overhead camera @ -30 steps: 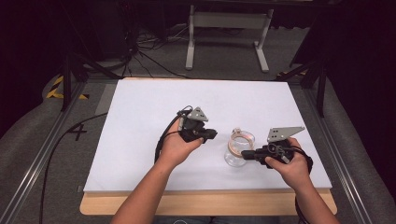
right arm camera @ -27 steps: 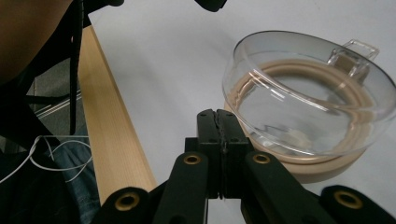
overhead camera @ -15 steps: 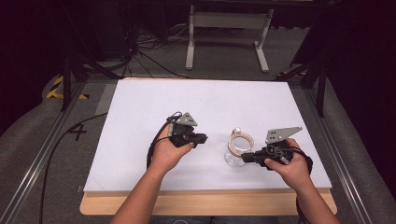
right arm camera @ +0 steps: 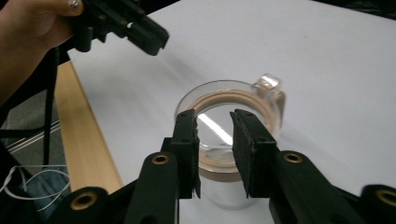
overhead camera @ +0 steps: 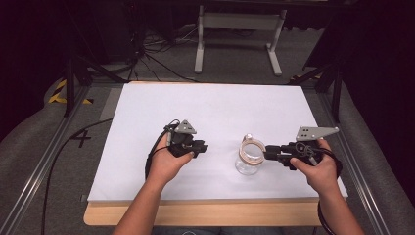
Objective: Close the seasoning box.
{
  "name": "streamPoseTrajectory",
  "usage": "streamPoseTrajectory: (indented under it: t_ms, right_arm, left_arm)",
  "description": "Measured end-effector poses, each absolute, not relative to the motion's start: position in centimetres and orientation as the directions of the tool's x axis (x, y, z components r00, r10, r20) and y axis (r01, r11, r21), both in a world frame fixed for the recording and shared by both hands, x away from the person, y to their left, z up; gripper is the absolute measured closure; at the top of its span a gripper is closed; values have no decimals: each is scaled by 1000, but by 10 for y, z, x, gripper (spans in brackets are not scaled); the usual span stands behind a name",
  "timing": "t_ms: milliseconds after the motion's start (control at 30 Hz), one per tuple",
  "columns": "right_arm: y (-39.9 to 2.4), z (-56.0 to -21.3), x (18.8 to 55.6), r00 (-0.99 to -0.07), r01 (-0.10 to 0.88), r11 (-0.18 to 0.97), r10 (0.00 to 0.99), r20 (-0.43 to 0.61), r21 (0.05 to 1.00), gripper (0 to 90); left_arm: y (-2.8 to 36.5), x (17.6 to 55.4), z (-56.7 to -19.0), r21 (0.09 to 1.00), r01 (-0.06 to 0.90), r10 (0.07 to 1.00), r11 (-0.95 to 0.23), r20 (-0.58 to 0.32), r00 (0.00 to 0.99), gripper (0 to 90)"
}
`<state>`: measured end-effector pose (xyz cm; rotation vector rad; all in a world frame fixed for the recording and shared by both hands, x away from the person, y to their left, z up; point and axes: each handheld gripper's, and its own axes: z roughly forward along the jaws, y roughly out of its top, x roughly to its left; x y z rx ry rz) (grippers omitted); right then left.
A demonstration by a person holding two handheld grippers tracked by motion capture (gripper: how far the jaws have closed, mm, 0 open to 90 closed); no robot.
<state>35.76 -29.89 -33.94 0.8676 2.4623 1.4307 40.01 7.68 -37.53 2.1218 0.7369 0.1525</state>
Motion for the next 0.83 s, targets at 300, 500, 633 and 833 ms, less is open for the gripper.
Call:
streamPoseTrajectory:
  t_ms: [300,500,633,833]
  right_arm:
    - [-331,-343,370,-707,410,337,704,63,847,557]
    - [-356,-363,385,-611,470,306,790,56,828,477]
    - [-367,-379,395,-572,513,298,818,62,805,448]
    - [-378,-398,403,-527,571,281,846,81,772,420]
  left_arm:
    - [96,402,-380,749,480,599,-456,-141,788,688]
    - [103,407,-389,730,505,619,-460,-144,772,664]
    - [104,412,-397,736,515,632,-441,-153,760,632]
    - [105,416,-405,735,537,661,-414,-162,732,528]
